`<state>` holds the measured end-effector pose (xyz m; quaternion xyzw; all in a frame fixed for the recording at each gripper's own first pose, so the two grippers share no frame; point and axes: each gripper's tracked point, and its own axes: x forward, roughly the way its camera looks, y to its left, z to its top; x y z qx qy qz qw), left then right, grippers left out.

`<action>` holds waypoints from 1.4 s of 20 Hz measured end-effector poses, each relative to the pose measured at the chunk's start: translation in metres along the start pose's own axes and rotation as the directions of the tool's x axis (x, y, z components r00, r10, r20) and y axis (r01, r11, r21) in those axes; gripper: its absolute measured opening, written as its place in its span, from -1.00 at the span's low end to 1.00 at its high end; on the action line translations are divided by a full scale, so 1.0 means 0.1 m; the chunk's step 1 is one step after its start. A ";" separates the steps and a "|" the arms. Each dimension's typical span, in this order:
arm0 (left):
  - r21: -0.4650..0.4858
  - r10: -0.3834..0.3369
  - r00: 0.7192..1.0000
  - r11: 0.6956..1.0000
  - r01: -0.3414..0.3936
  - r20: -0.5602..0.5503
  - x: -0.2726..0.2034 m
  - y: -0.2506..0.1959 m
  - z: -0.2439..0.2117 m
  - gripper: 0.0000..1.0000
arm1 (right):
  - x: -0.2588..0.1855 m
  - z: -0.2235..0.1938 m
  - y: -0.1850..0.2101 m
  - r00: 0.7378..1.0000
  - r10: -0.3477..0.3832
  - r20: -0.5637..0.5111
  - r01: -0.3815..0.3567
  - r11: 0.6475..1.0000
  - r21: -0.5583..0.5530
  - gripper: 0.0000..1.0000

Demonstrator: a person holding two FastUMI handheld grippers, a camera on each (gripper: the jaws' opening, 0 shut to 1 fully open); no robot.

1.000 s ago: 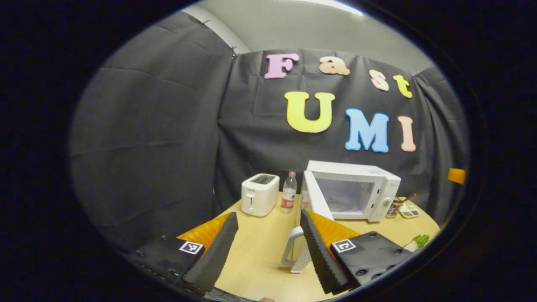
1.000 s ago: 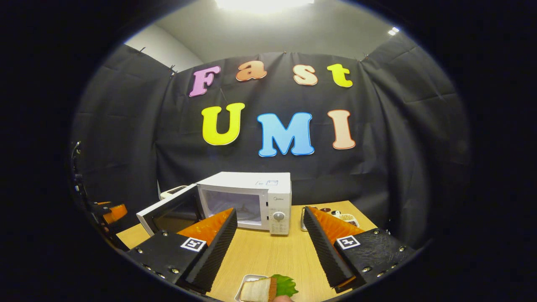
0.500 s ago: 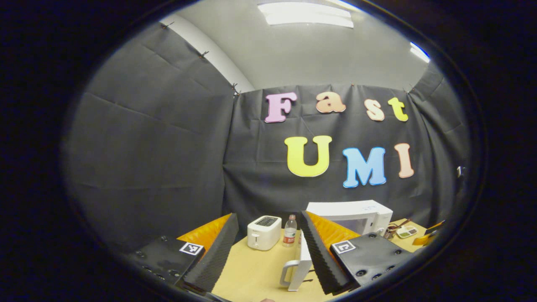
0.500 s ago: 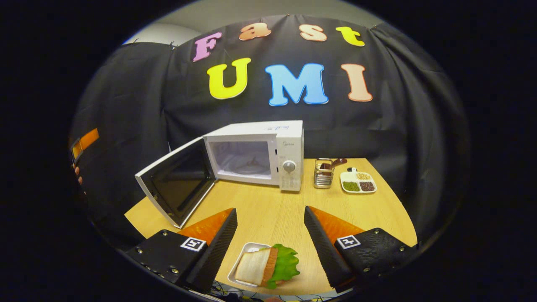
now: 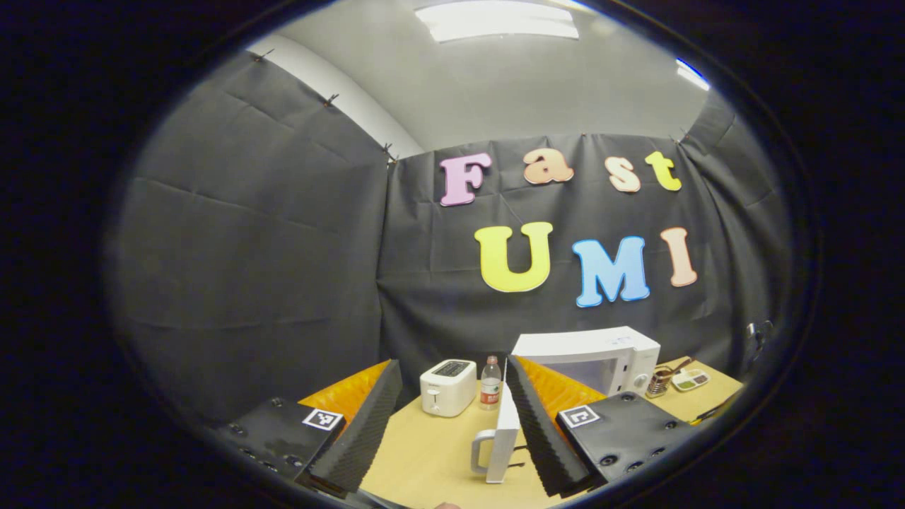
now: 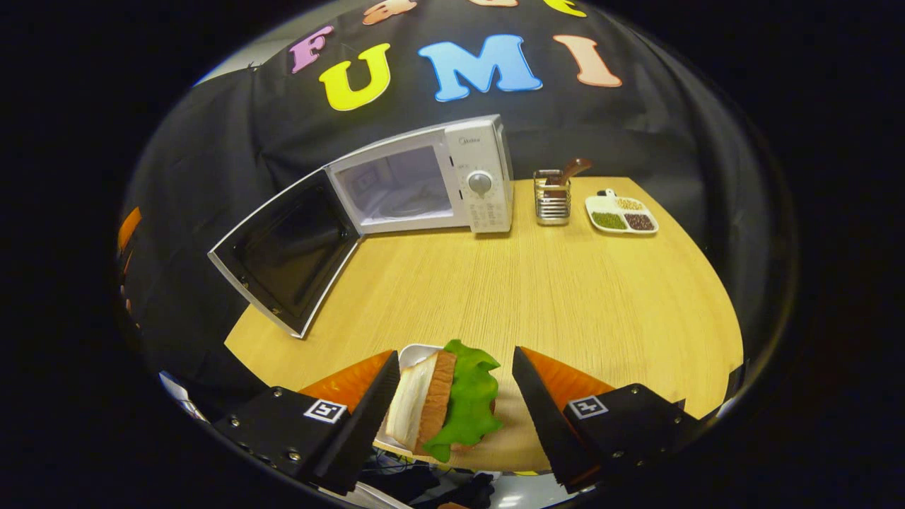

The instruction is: Open the microwave oven with the left hand, put the food in, and close the microwave oven.

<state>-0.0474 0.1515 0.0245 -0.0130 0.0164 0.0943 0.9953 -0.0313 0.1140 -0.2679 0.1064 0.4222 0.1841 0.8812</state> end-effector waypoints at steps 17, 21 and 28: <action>0.002 0.129 0.991 0.992 -0.129 -0.040 -0.37 -0.03 -0.24 0.91 | 0.06 -0.36 0.24 0.931 0.295 -0.216 -0.231 0.932 0.279 -0.17; 0.001 0.119 0.992 0.993 -0.119 -0.030 -0.14 0.05 -0.24 0.87 | -0.01 -0.08 0.43 0.936 0.315 -0.160 -0.261 0.922 0.286 -0.17; -0.013 0.042 0.999 0.999 -0.043 -0.020 0.48 0.21 -0.28 0.87 | 0.17 0.61 0.86 0.957 0.289 -0.016 -0.272 0.916 0.297 -0.19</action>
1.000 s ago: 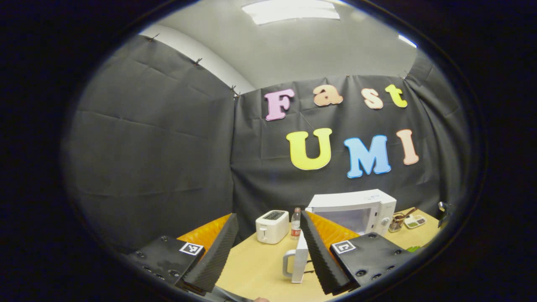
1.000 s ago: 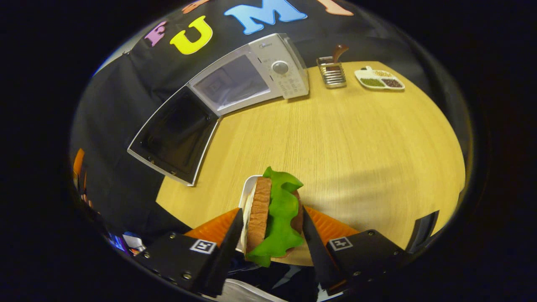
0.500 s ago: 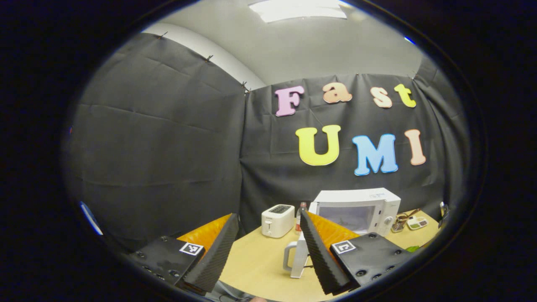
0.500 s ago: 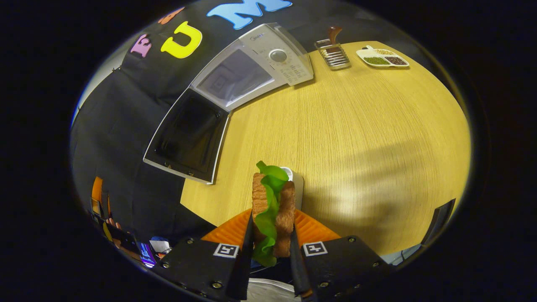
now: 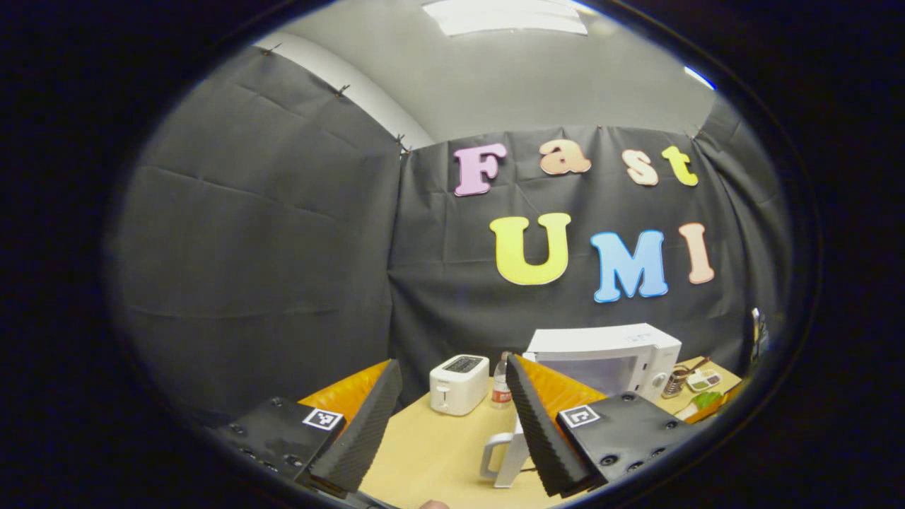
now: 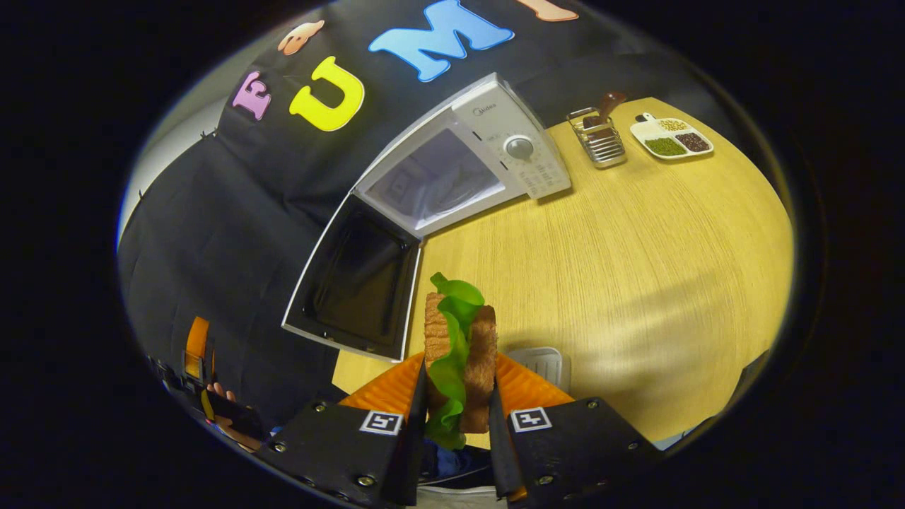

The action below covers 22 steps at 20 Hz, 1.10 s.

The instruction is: Open the microwave oven with the left hand, put the food in, and close the microwave oven.

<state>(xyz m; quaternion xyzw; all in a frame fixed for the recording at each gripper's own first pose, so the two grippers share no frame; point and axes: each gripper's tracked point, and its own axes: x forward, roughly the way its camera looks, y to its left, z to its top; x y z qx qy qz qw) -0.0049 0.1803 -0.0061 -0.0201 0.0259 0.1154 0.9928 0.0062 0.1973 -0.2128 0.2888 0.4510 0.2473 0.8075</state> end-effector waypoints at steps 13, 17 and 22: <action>-0.024 -0.034 0.999 0.999 0.033 -0.018 0.86 0.76 -0.26 0.87 | 1.00 0.84 0.68 0.966 -0.039 0.257 0.018 0.996 0.086 -0.19; -0.030 -0.038 0.998 0.999 0.037 -0.044 1.01 0.93 -0.38 0.87 | 1.27 1.10 0.71 0.943 -0.063 0.326 0.028 0.993 0.110 -0.18; -0.016 -0.023 0.998 1.000 0.022 -0.051 1.08 1.11 -0.40 0.87 | 1.66 1.37 0.69 0.915 -0.092 0.393 0.037 0.989 0.145 -0.19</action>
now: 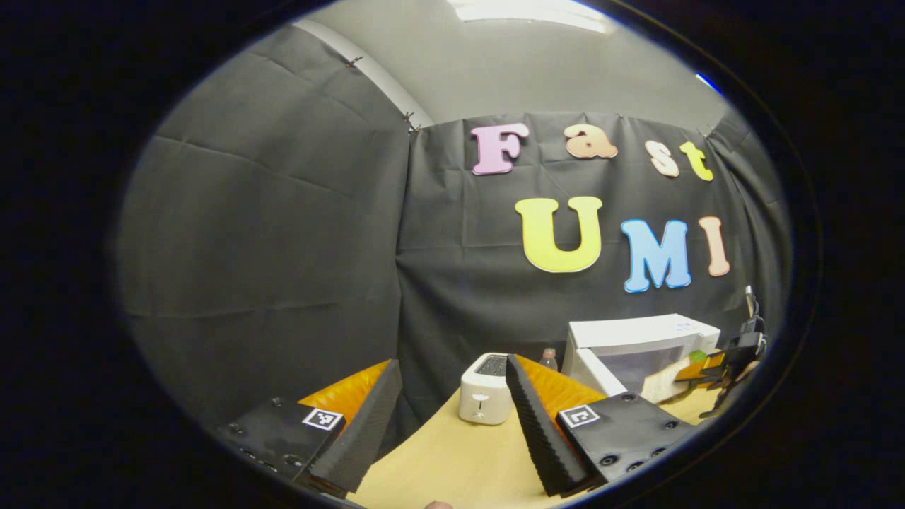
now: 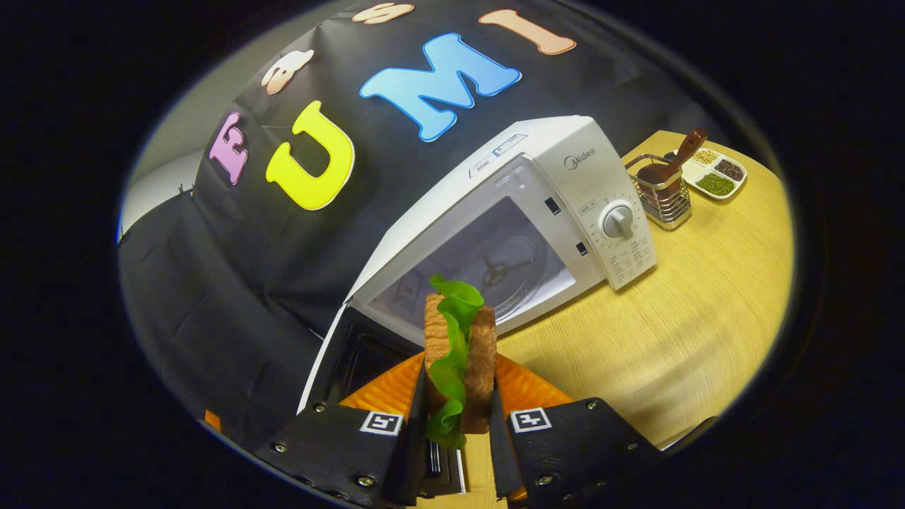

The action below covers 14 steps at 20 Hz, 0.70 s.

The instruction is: Open the microwave oven with the left hand, put the food in, and close the microwave oven.

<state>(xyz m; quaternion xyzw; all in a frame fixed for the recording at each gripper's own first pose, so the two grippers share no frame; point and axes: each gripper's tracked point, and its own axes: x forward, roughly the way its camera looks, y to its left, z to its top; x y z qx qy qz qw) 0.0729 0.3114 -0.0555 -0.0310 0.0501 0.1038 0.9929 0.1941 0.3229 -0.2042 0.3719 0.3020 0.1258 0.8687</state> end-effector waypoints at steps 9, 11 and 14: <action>0.036 0.054 0.997 0.998 -0.052 -0.062 0.06 0.32 -0.21 0.87 | 0.87 0.17 0.02 0.995 -0.007 0.099 0.004 1.000 0.027 -0.19; 0.050 0.069 0.995 0.997 -0.066 -0.067 0.07 0.37 -0.24 0.87 | 1.03 0.23 0.01 0.993 -0.009 0.119 0.005 0.999 0.032 -0.19; 0.061 0.102 0.992 0.993 -0.097 -0.076 0.05 0.48 -0.26 0.87 | 1.23 0.29 -0.05 0.990 -0.019 0.137 0.011 0.998 0.061 -0.19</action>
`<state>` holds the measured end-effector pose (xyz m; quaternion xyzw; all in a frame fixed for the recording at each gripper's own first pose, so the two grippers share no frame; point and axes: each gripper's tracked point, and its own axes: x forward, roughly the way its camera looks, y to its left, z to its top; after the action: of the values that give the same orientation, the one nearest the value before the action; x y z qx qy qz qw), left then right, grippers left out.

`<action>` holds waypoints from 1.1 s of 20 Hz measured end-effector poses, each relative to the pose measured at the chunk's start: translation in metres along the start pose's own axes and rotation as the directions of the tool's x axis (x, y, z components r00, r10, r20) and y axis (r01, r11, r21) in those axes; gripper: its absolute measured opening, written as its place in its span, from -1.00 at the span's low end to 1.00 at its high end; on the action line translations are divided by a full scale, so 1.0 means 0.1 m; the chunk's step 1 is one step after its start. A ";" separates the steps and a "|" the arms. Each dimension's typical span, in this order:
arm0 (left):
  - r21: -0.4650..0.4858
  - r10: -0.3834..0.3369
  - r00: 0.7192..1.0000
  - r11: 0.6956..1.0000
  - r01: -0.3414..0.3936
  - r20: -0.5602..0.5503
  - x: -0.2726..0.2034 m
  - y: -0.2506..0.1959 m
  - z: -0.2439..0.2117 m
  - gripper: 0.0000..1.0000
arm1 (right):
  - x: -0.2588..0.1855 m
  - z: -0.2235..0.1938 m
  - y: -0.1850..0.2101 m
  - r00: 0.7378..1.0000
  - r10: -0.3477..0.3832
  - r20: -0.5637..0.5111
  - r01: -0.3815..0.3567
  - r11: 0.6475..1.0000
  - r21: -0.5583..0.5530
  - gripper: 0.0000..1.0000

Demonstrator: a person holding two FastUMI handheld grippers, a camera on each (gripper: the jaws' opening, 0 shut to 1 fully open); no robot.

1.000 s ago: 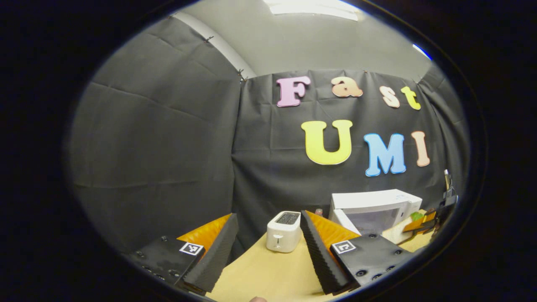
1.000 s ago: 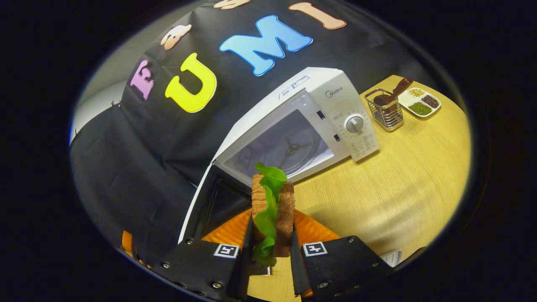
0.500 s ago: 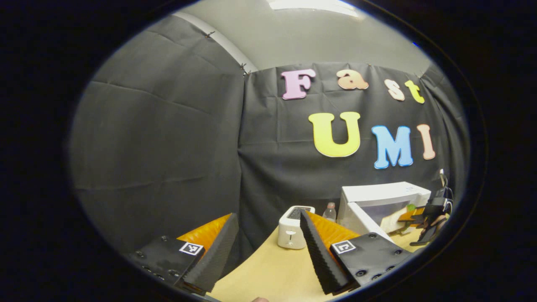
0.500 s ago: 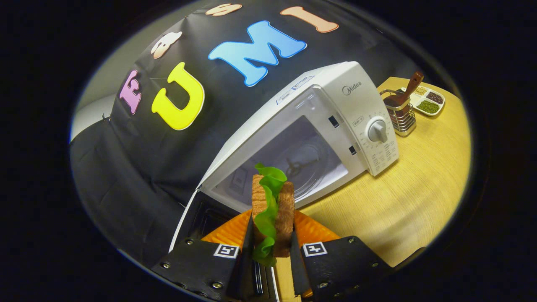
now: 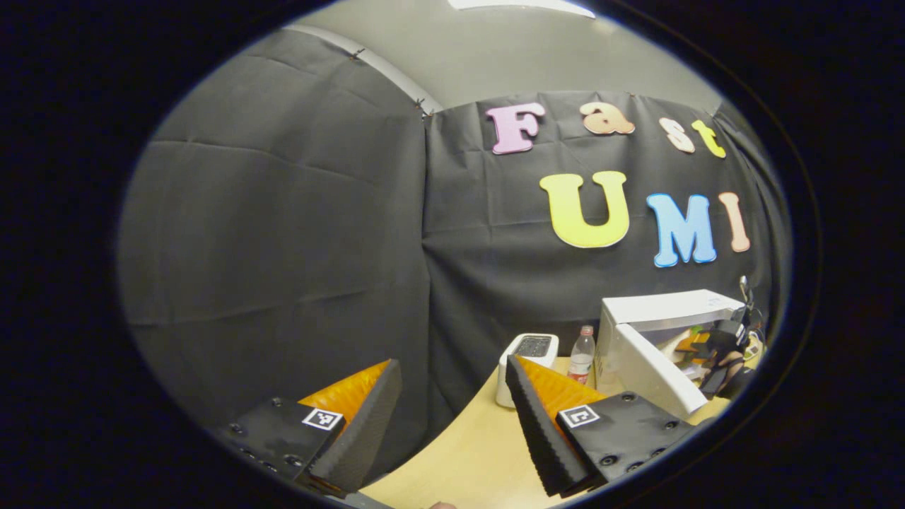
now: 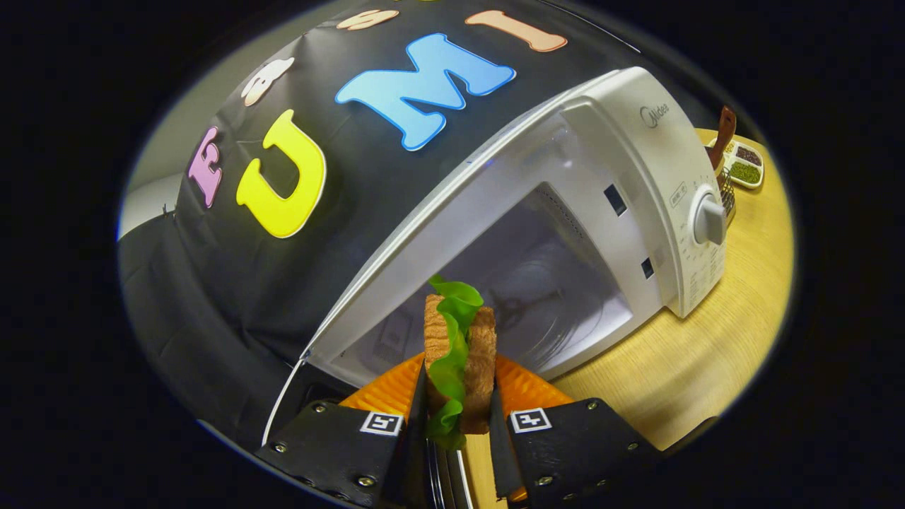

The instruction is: Open the microwave oven with the left hand, put the food in, and close the microwave oven.

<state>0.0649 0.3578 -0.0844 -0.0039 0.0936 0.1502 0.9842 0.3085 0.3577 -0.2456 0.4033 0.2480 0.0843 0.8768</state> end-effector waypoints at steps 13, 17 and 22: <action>0.044 0.039 0.999 0.998 -0.038 -0.018 0.03 0.08 -0.14 0.89 | 0.56 -0.03 -0.37 0.994 -0.106 0.030 0.108 0.988 -0.109 -0.19; 0.046 0.028 0.999 0.999 -0.027 -0.026 0.03 0.08 -0.18 0.89 | 0.60 0.11 -0.47 0.985 -0.162 0.066 0.173 0.958 -0.230 0.10; 0.051 0.015 0.999 0.999 -0.013 -0.038 0.02 0.05 -0.25 0.89 | 0.54 0.22 -0.68 0.957 -0.257 0.136 0.288 0.892 -0.347 0.60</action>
<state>0.0604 0.3616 -0.1092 0.0187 0.1163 0.1544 0.9810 0.3632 0.3171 -0.3038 0.1987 0.2441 -0.0126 0.9491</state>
